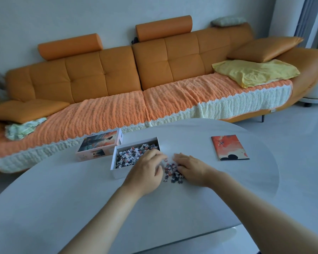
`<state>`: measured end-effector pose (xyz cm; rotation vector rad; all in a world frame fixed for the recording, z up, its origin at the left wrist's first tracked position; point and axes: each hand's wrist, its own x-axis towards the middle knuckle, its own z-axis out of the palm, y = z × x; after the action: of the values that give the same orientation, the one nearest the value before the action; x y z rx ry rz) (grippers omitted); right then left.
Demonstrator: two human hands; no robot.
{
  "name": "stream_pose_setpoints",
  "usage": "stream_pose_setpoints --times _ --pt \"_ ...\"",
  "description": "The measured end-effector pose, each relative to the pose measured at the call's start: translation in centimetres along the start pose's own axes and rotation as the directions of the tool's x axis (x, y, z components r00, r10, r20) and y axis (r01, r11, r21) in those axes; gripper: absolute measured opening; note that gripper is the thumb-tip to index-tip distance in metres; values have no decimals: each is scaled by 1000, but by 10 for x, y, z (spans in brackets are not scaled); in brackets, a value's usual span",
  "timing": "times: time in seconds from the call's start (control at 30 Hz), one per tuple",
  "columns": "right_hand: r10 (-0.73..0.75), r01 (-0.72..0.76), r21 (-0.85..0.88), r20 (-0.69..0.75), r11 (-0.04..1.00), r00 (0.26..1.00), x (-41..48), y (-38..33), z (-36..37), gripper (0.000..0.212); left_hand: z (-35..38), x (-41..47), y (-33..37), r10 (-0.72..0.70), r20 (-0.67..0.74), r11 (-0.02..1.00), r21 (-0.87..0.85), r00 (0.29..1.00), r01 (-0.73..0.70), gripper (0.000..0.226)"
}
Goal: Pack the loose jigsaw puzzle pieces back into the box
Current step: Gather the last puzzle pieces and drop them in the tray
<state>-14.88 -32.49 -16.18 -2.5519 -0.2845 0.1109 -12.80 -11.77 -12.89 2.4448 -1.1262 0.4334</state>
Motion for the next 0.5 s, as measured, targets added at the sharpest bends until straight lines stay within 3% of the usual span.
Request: stream_pose_setpoints --times 0.1,0.23,0.37,0.43,0.5 --pt "19 -15 -69 46 997 999 7 -5 3 54 4 -9 -15 -120 -9 987 107 993 121 45" --pt "23 -7 -156 96 988 995 16 -14 12 54 11 -15 -25 -273 242 950 217 931 223 60" --pt "33 -19 -152 91 988 995 23 -22 16 56 9 -7 -29 -306 336 950 169 891 263 61" --pt "45 -35 -116 83 993 996 20 -23 18 55 5 -8 -29 -297 310 954 54 903 295 58" --pt "50 -43 -87 72 995 996 13 -26 21 55 1 -17 -27 -261 129 959 -75 957 272 48"
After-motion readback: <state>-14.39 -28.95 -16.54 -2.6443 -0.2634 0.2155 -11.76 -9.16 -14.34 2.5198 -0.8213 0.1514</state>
